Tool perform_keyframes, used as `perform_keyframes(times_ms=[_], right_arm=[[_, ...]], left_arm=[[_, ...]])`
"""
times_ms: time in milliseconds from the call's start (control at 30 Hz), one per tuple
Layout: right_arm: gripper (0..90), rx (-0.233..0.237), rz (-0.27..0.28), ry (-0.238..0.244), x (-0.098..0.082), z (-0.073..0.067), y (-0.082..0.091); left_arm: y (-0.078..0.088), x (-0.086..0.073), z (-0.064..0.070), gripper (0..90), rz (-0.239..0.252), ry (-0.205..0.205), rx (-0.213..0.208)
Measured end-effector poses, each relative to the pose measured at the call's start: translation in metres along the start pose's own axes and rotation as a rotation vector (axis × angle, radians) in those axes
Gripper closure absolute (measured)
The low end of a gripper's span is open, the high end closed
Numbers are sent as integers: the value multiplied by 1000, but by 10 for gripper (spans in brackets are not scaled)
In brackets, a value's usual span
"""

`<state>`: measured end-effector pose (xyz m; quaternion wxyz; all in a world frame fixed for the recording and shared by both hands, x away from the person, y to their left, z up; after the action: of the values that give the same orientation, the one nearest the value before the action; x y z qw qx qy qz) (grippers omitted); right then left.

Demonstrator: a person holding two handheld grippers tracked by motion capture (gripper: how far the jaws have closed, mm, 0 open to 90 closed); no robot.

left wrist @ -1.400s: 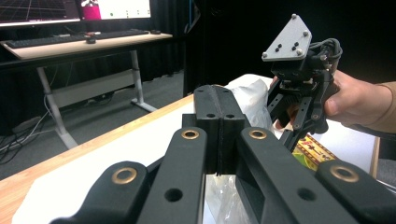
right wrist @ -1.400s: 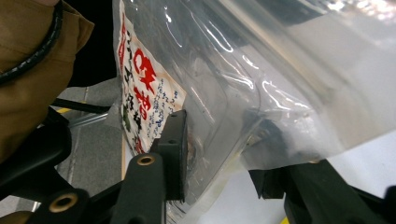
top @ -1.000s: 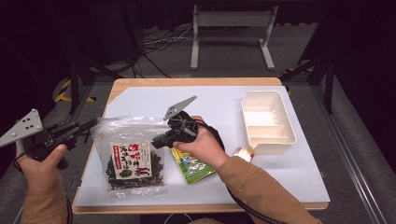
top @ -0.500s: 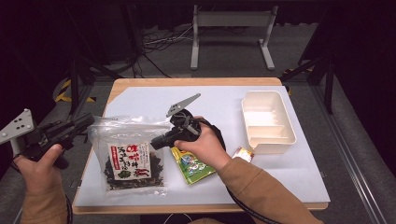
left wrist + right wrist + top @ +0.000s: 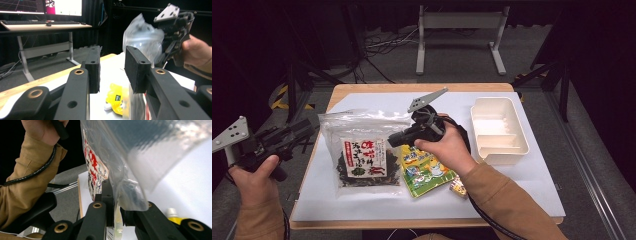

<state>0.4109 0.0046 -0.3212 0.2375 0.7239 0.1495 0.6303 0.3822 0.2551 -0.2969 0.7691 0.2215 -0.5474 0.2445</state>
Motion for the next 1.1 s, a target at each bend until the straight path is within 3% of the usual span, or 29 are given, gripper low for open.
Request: perform_keyframes(times_ms=[667,1100], right_arm=[[831,-230,-20,14,-10,35,82],[832,-340,-31,-1,-21,56,122]], left_arm=[[-28,-25,-13,510,-100,2,39],[-39,-44,-30,455,-157,13,77]])
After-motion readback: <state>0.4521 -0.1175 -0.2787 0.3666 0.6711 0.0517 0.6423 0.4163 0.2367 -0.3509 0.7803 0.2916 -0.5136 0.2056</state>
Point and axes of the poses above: each handheld gripper's, and its own axes: y roughly backward along the jaws, x roughly out of its top, z roughly to its right, the point moved 9 cm from there along -y, roughly forward along the jaws, and after that the axes turned 12 degrees about y, right-handed, at the moved point
